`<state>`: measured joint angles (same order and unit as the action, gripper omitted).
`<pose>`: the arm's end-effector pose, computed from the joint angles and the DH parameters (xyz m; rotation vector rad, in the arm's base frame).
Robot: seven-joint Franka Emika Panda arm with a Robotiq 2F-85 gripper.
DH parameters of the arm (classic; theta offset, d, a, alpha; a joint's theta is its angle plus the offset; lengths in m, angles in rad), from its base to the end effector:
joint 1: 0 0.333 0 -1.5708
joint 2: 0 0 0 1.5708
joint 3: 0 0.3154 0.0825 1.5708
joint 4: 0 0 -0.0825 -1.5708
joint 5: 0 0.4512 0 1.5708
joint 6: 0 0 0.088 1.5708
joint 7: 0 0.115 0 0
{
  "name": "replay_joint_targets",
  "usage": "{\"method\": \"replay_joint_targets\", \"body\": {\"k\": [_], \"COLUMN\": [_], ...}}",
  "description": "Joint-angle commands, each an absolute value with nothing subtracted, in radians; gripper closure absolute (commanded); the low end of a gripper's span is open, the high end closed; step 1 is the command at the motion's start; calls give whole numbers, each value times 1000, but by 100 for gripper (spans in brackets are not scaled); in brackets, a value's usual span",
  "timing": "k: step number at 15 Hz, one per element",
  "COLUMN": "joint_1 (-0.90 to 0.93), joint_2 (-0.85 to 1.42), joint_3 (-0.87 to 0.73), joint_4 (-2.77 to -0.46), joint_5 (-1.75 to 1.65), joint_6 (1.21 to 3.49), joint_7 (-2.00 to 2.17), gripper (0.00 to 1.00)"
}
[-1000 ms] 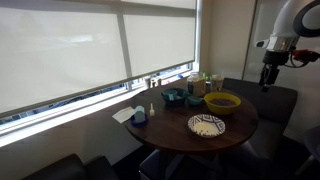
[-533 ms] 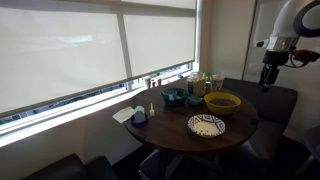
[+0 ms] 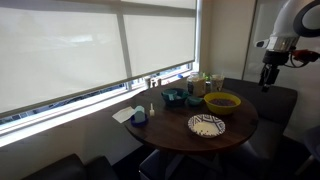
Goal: Move the yellow bowl to the left
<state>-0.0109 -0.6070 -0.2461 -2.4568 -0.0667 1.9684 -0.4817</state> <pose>0.4318 -0.1204 0.4820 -3.0687 -0.4366 -0.1946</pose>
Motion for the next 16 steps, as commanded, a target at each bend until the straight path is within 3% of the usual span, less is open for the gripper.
{"method": "replay_joint_targets", "body": {"k": [1, 8, 16], "joint_1": [-18, -32, -22], "joint_2": [-605, -538, -459], "joint_3": [-240, -223, -205], "joint_4": [-2455, -2300, -2246], "joint_5": [-62, 38, 45], "joint_6": [1966, 2183, 2180], "joint_7": [-485, -286, -301], "gripper": [0, 0, 0]}}
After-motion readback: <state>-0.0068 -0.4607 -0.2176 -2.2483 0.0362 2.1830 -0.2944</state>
